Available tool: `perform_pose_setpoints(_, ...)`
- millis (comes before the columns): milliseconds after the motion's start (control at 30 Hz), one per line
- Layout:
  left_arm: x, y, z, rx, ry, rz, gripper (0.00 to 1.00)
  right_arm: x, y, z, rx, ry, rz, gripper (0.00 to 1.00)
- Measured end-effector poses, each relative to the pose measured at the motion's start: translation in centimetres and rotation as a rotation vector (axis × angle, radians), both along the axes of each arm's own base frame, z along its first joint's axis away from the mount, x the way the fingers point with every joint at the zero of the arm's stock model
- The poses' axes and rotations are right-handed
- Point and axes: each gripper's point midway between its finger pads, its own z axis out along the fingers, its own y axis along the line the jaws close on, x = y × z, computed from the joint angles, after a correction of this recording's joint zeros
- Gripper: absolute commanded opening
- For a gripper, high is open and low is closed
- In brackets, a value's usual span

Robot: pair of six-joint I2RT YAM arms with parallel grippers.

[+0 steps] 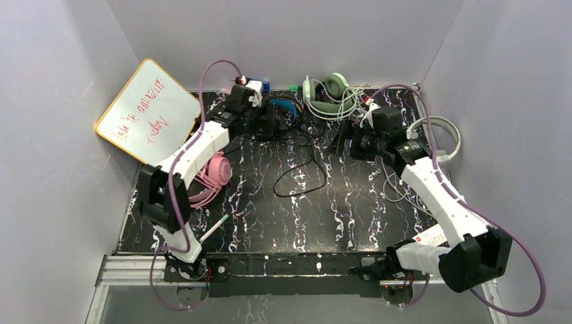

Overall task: Wrap the headphones
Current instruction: Move the headphones to the center of the board.

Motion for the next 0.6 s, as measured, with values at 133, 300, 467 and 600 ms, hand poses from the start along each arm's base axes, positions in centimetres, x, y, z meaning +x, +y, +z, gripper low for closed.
perform_pose_setpoints(133, 3.7, -4.2, 0.6, -0.028, -0.055, -0.151, 0.99, -1.1, 0.1, 2.1, 0.019, -0.077, 0.06, 0.99)
perform_pose_setpoints(300, 8.1, -8.9, 0.0, -0.029, -0.119, -0.346, 0.98, -2.4, -0.2, 4.7, 0.032, -0.179, 0.107, 0.99)
perform_pose_setpoints(467, 11.8, -12.6, -2.8, -0.052, -0.134, -0.46, 0.91, -3.0, -0.5, 5.3, 0.027, -0.205, 0.117, 0.99)
perform_pose_setpoints(600, 14.1, -15.8, -5.8, -0.143, -0.117, -0.499, 0.88, -3.4, -0.7, 5.2, 0.022, -0.195, 0.118, 0.99)
